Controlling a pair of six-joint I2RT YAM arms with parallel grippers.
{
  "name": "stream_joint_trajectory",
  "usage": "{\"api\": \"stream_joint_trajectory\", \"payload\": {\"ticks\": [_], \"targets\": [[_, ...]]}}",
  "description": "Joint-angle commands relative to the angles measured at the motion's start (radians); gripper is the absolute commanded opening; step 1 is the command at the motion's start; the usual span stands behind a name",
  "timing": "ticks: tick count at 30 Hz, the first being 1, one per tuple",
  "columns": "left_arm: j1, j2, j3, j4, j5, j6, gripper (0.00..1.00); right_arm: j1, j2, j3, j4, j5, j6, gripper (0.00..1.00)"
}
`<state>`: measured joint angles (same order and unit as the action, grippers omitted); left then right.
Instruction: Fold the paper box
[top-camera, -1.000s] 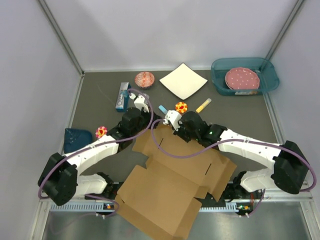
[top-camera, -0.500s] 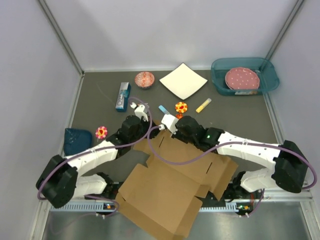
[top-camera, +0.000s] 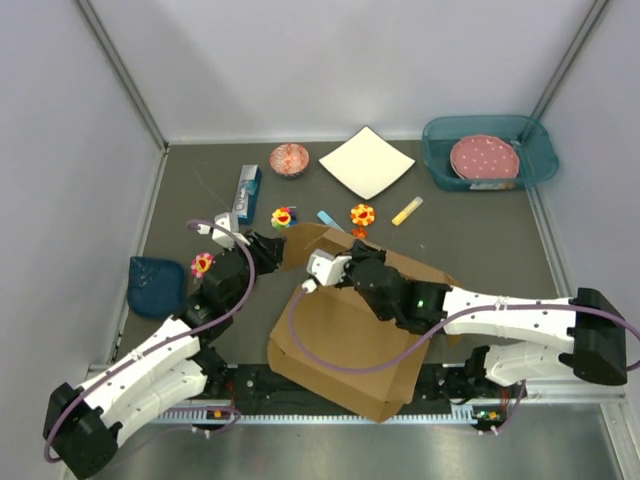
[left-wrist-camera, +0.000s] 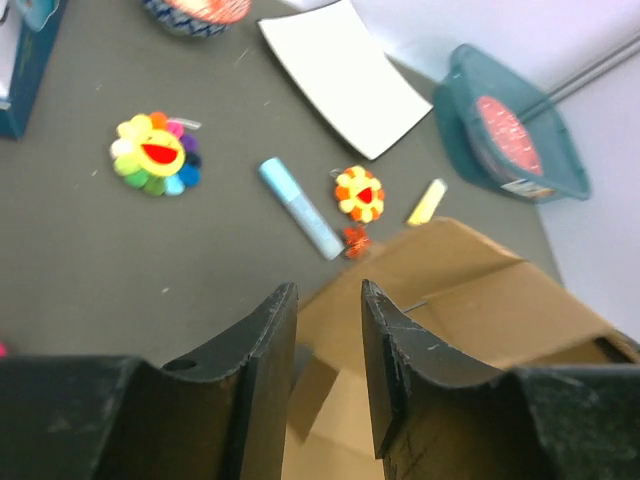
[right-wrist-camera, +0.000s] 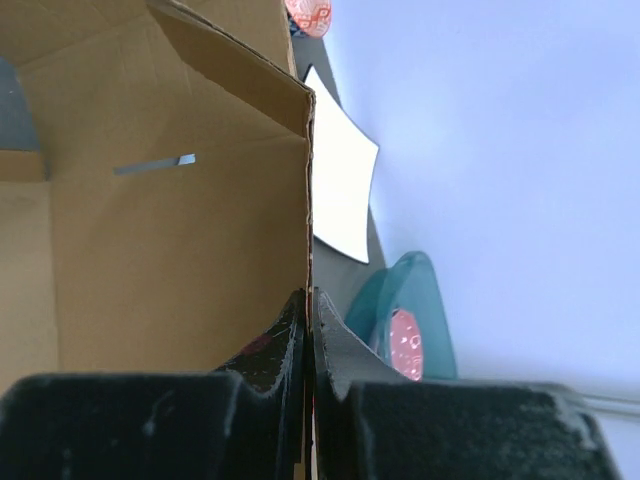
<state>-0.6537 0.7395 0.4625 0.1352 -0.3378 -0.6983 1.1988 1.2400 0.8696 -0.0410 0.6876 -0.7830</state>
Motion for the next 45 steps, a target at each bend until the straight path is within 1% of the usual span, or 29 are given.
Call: {"api": "stream_joint_trajectory", "payload": {"ticks": [1, 4, 7, 12, 13, 15, 17, 19, 22, 26, 31, 37, 38, 41, 42, 43, 45], "targets": [[0.000, 0.000, -0.054, 0.009, -0.063, -0.049, 0.37, 0.090, -0.010, -0.110, 0.256, 0.171, -0.153, 0.00], [0.000, -0.011, -0.107, 0.066, -0.061, -0.056, 0.37, 0.116, 0.015, -0.178, 0.250, 0.188, -0.067, 0.00], [0.000, -0.009, -0.142, 0.122, -0.052, -0.037, 0.37, 0.130, 0.027, -0.207, 0.236, 0.202, 0.002, 0.00], [-0.001, 0.006, -0.180, 0.224, 0.019, 0.036, 0.42, 0.142, 0.004, -0.221, 0.204, 0.191, 0.076, 0.00], [-0.001, 0.011, -0.192, 0.289, 0.022, 0.051, 0.43, 0.140, 0.000, -0.218, 0.187, 0.187, 0.083, 0.00], [-0.001, 0.014, -0.237, 0.363, 0.031, 0.062, 0.45, 0.140, -0.011, -0.215, 0.176, 0.172, 0.100, 0.00], [-0.001, 0.032, -0.277, 0.486, 0.042, 0.069, 0.46, 0.140, -0.028, -0.213, 0.165, 0.162, 0.111, 0.00], [-0.001, 0.066, -0.286, 0.561, 0.072, 0.086, 0.47, 0.140, -0.042, -0.216, 0.162, 0.150, 0.117, 0.00], [-0.001, 0.096, -0.266, 0.561, 0.106, 0.115, 0.48, 0.139, -0.056, -0.221, 0.158, 0.145, 0.117, 0.00], [-0.001, 0.129, -0.288, 0.616, 0.105, 0.149, 0.50, 0.139, -0.077, -0.222, 0.148, 0.133, 0.120, 0.00], [-0.001, 0.215, -0.298, 0.670, 0.164, 0.152, 0.49, 0.130, -0.097, -0.224, 0.141, 0.118, 0.123, 0.00], [-0.018, 0.285, -0.312, 0.662, 0.171, 0.131, 0.47, 0.125, -0.122, -0.215, 0.125, 0.110, 0.120, 0.00], [-0.018, 0.288, -0.320, 0.676, 0.165, 0.129, 0.46, 0.127, -0.123, -0.215, 0.124, 0.110, 0.120, 0.00], [-0.020, 0.287, -0.341, 0.716, 0.161, 0.125, 0.33, 0.125, -0.125, -0.213, 0.118, 0.110, 0.126, 0.00], [-0.023, 0.278, -0.341, 0.721, 0.167, 0.132, 0.27, 0.125, -0.125, -0.215, 0.118, 0.109, 0.128, 0.00], [-0.021, 0.275, -0.338, 0.725, 0.174, 0.137, 0.17, 0.125, -0.125, -0.215, 0.118, 0.109, 0.129, 0.00], [-0.029, 0.255, -0.335, 0.727, 0.200, 0.157, 0.09, 0.125, -0.120, -0.216, 0.116, 0.109, 0.134, 0.00]]}}
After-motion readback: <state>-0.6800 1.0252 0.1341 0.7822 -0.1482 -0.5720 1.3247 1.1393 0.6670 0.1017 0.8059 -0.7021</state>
